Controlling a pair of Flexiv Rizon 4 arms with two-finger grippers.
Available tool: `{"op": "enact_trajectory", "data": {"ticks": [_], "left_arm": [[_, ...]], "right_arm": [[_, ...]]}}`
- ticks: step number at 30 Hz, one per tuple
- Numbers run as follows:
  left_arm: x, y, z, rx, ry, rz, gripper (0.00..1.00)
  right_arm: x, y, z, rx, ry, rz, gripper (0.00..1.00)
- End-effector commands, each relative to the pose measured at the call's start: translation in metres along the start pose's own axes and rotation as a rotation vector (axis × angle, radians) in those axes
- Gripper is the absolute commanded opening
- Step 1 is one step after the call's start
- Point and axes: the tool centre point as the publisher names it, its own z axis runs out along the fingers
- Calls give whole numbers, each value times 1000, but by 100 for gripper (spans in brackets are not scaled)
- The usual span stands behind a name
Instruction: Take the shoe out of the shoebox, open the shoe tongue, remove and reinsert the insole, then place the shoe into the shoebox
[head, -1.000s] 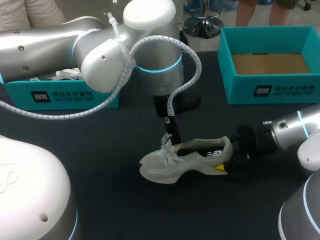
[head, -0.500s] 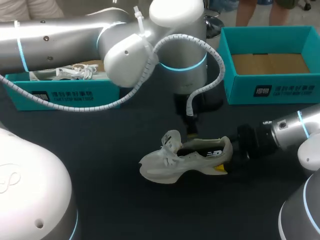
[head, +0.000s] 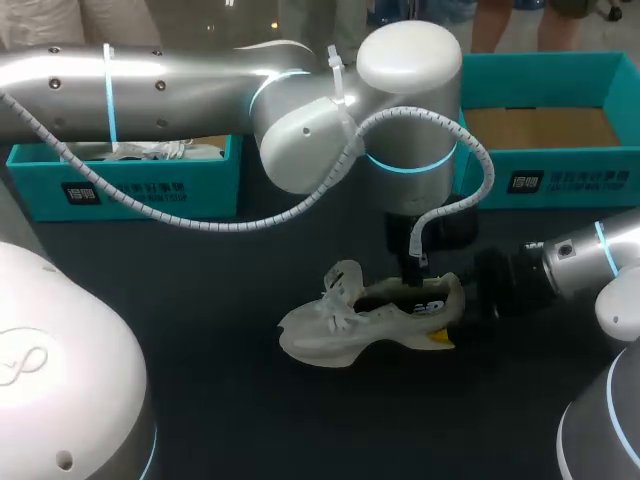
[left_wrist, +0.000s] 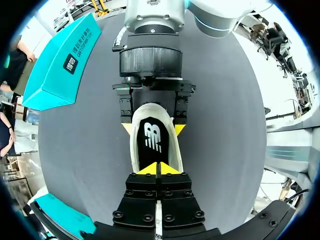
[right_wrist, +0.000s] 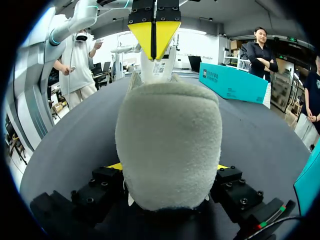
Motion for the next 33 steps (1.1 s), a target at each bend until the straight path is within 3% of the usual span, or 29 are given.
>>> {"op": "enact_trajectory", "data": {"ticks": [1,33], "left_arm": [[-2,-5,11,-8,18,1,0],[2,1,17,-15,29,-12,0]], "right_arm": [[0,1,2,5,-1,0,0],[0,1,2,5,-1,0,0]]}}
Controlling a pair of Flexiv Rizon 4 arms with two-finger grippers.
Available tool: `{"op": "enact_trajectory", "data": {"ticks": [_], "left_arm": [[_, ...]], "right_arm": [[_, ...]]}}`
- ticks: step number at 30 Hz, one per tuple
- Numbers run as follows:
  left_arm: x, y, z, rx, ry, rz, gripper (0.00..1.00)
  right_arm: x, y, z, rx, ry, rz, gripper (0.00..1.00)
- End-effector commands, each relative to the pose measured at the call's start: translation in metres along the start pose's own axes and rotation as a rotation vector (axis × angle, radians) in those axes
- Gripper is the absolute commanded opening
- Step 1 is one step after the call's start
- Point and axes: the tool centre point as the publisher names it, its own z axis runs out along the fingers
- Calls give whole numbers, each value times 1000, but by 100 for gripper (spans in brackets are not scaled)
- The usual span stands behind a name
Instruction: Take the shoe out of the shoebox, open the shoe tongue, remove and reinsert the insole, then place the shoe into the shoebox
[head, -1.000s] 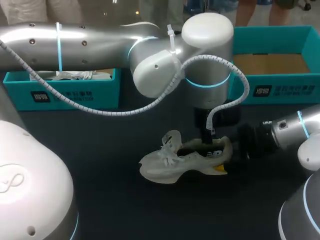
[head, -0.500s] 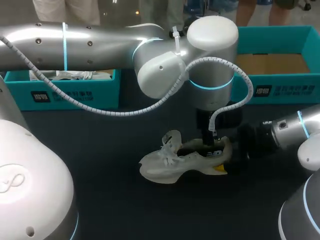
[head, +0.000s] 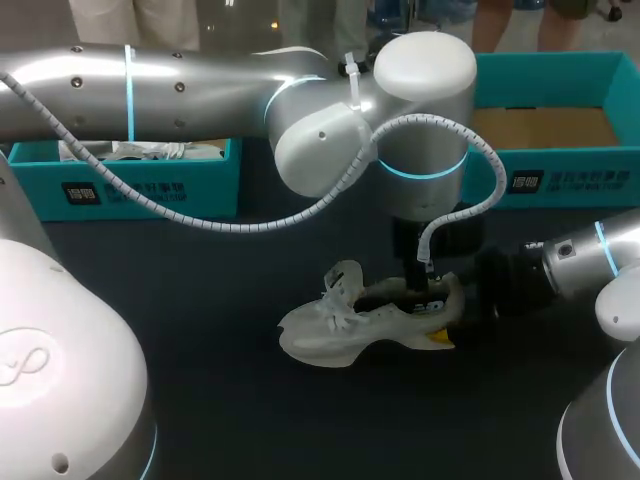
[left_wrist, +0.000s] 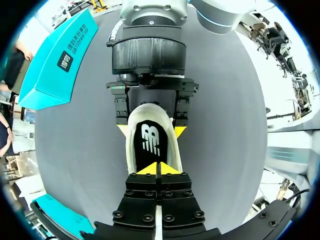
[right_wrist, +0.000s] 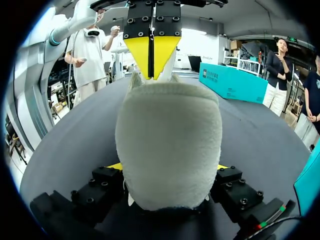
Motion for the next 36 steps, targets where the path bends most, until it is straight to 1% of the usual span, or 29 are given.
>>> {"op": "enact_trajectory", "data": {"ticks": [1,4,6,11,13,22,27,29,36], "left_arm": [[-2,7,7,3,20,1,0],[-2,10,11,-3,54,12,0],[-4,12,14,6,79,10,0],[-9,11,23,14,139,30,0],[-9,11,25,13,141,31,0],[7,5,35,20,180,68,0],[16,2,48,21,189,64,0],[17,0,53,18,195,62,0],[18,-2,60,17,191,58,0]], "right_arm": [[0,1,2,5,-1,0,0],[0,1,2,5,-1,0,0],[0,1,2,5,-1,0,0],[0,1,2,5,-1,0,0],[0,1,2,5,-1,0,0],[0,1,2,5,-1,0,0],[0,1,2,5,-1,0,0],[0,1,2,5,-1,0,0],[0,1,2,5,-1,0,0]]}}
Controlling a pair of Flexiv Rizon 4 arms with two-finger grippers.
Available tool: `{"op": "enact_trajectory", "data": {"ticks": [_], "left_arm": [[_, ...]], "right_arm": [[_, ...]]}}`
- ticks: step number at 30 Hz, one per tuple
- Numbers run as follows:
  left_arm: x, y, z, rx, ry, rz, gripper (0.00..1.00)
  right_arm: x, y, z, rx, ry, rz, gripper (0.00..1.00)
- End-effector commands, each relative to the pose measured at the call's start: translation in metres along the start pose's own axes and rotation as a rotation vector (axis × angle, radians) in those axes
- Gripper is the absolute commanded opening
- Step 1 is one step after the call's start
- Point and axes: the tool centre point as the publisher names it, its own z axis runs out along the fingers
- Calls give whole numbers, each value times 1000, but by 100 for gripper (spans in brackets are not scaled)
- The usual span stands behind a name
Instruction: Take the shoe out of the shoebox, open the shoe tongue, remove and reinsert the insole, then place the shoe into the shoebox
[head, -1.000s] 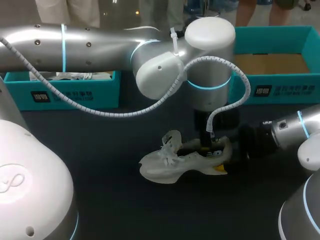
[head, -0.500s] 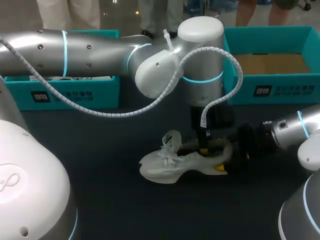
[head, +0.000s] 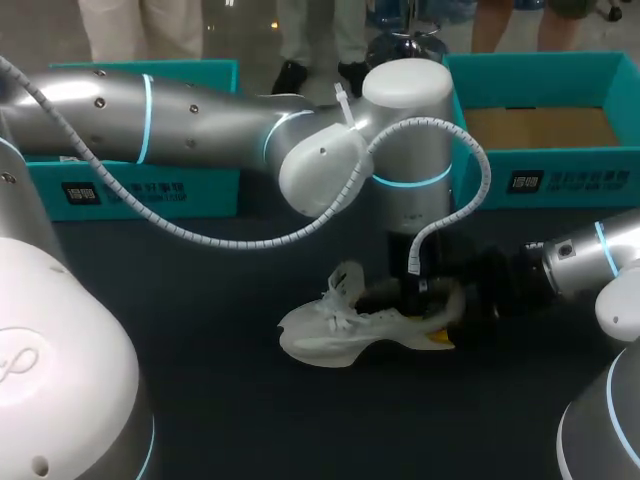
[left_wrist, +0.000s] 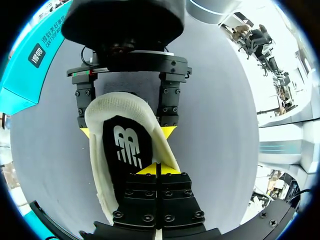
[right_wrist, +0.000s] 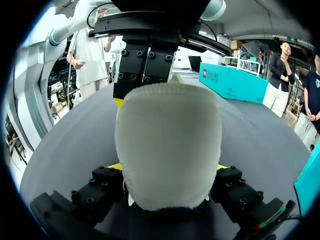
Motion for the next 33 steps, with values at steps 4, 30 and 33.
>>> {"op": "enact_trajectory", "data": {"ticks": [4,30,33], "left_arm": [[-1,-3,6,-1,-11,2,22],[-9,3,30,20,-145,19,35],[-13,3,33,8,-193,11,37]], "right_arm": [[0,1,2,4,-1,0,0],[0,1,2,4,-1,0,0],[0,1,2,4,-1,0,0]]}}
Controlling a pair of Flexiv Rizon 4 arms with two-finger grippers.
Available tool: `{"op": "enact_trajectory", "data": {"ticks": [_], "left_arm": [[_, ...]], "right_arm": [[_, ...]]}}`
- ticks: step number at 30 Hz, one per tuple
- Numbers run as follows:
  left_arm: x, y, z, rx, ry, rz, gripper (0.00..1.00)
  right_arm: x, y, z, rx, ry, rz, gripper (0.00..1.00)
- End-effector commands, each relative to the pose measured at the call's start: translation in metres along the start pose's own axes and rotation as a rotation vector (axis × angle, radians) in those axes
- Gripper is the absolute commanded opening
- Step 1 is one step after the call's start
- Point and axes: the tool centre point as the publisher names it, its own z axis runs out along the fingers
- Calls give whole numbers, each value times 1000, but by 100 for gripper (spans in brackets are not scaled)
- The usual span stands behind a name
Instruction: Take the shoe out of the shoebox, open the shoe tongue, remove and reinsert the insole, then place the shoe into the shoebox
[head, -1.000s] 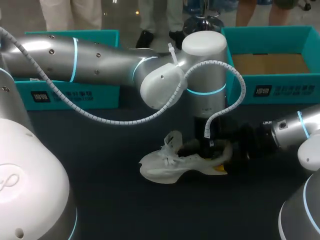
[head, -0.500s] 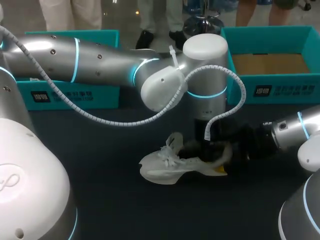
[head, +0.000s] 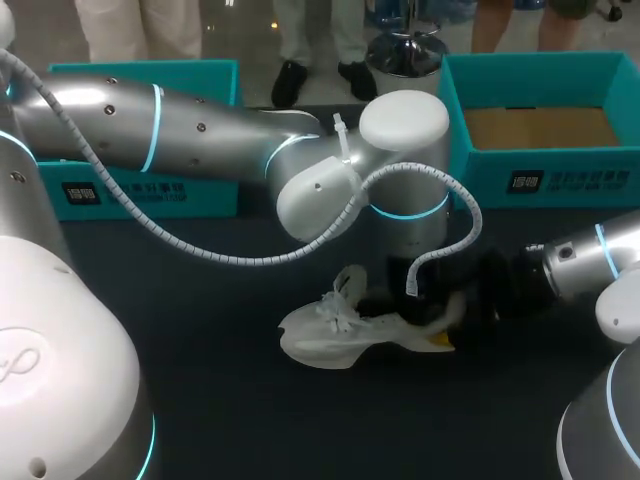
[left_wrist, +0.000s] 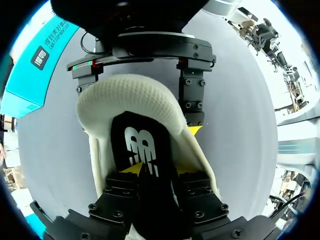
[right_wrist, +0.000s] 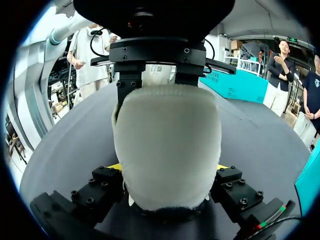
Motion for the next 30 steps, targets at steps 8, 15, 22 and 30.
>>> {"op": "enact_trajectory", "data": {"ticks": [8,15,22,30], "left_arm": [[6,4,12,-40,-132,-8,7],[4,8,11,-31,-147,-16,0],[1,14,-7,-8,-152,-33,0],[-3,17,-19,20,-123,-40,0]], "right_arm": [[-3,3,1,4,-1,1,0],[-3,3,1,4,-1,1,0],[-3,3,1,4,-1,1,0],[-3,3,1,4,-1,1,0]]}}
